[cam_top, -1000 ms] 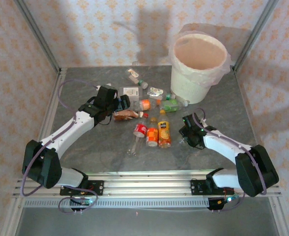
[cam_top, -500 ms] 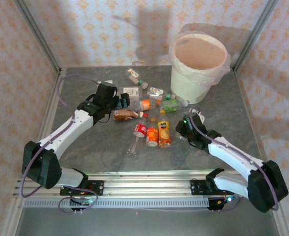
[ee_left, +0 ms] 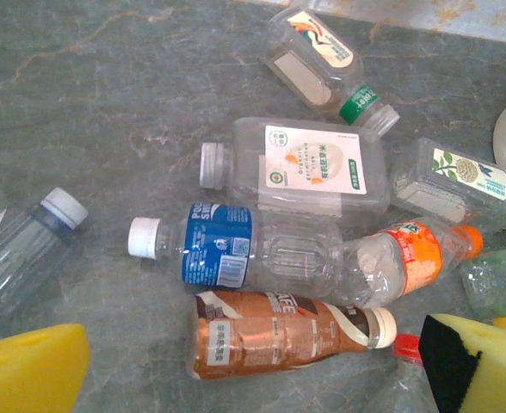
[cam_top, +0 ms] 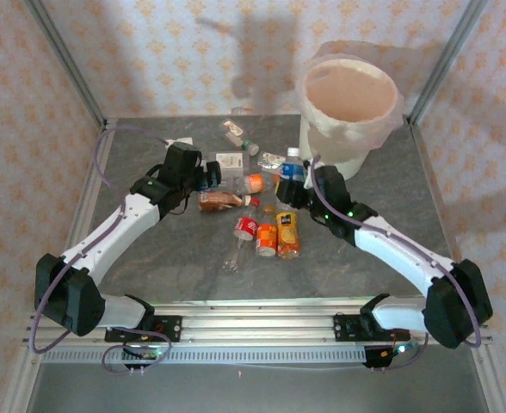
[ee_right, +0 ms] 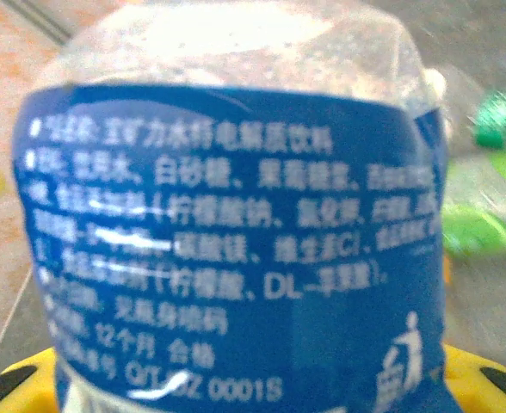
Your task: Put the plastic bottles in the bin
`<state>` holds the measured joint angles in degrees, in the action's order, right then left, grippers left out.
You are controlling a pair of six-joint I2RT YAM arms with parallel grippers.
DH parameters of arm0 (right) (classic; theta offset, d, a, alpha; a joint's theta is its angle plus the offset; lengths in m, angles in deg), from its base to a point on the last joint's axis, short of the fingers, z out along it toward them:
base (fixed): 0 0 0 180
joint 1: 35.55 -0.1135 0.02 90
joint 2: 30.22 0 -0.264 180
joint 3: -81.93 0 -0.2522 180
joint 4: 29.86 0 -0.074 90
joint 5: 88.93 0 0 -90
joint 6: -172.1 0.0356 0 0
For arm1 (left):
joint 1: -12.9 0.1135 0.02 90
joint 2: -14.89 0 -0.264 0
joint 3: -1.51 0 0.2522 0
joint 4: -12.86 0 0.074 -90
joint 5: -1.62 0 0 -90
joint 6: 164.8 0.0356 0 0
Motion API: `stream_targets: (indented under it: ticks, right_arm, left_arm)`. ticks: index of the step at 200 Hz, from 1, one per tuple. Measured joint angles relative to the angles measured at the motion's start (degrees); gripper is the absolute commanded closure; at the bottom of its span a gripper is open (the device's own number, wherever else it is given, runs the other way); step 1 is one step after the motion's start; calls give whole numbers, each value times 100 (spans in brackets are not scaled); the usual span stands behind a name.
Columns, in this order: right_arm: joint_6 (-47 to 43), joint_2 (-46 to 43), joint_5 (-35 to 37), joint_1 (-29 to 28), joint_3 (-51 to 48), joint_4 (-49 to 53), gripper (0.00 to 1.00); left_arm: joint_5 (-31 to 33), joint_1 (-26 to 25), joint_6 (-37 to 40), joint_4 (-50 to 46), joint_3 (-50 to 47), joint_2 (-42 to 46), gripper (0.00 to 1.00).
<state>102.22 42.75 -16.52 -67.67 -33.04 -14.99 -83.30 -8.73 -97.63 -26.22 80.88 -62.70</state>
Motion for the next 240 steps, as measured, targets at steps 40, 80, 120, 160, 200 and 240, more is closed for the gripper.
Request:
stream_targets:
  ticks: [40,80,120,160,200,240]
  right_arm:
    - [-841,542,-205,2,1880,448,61]
    - [-1504,750,-133,129,3261,1121,61]
    - [-1947,1132,188,835,4186,1919,61]
    - [-2802,1766,431,1843,5254,2924,58]
    - [-3045,2793,387,2527,6693,3873,55]
    - [-2723,4035,581,2551,8496,5003,48]
  left_arm:
    - [205,68,-509,-225,439,-42,0]
    - [516,68,-1178,-251,378,-44,0]
    - [597,68,-1451,-249,358,-52,0]
    - [693,68,-1674,-136,240,-44,0]
    - [748,68,-1897,-76,-72,-13,0]
    - [804,68,-1919,-94,-72,39,0]
